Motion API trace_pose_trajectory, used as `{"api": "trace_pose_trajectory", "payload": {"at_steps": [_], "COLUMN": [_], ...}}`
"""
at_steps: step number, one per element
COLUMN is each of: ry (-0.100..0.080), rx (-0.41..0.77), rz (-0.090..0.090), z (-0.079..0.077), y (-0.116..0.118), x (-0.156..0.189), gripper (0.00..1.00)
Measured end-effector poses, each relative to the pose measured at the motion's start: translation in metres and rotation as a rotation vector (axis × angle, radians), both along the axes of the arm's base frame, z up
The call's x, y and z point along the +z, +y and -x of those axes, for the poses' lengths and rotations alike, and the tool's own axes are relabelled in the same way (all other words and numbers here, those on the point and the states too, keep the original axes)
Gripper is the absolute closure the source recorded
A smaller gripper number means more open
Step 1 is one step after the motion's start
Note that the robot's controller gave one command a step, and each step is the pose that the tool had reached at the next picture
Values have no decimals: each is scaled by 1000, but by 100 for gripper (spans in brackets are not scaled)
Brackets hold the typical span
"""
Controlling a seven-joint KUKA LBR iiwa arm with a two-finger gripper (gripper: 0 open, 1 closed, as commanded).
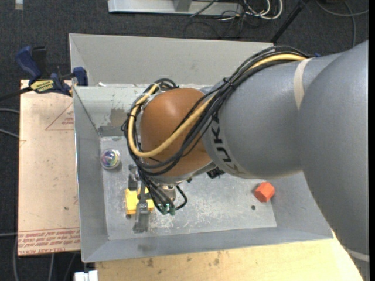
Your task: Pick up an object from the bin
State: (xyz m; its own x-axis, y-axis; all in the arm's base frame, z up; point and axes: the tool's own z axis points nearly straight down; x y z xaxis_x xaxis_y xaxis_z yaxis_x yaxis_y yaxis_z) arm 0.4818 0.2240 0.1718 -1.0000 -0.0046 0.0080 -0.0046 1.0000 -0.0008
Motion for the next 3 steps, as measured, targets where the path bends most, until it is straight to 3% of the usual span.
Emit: {"api": "trace_pose_trajectory", "payload": {"at_steps": [1, 2, 3], "ry": [-7, -6, -7], "rx": [193, 338, 334], "rz": [0, -4, -4], "z": [-75, -41, -42], "y": [-56, -24, -25], "x": [-96, -102, -102], "gripper": [0, 0, 100]}}
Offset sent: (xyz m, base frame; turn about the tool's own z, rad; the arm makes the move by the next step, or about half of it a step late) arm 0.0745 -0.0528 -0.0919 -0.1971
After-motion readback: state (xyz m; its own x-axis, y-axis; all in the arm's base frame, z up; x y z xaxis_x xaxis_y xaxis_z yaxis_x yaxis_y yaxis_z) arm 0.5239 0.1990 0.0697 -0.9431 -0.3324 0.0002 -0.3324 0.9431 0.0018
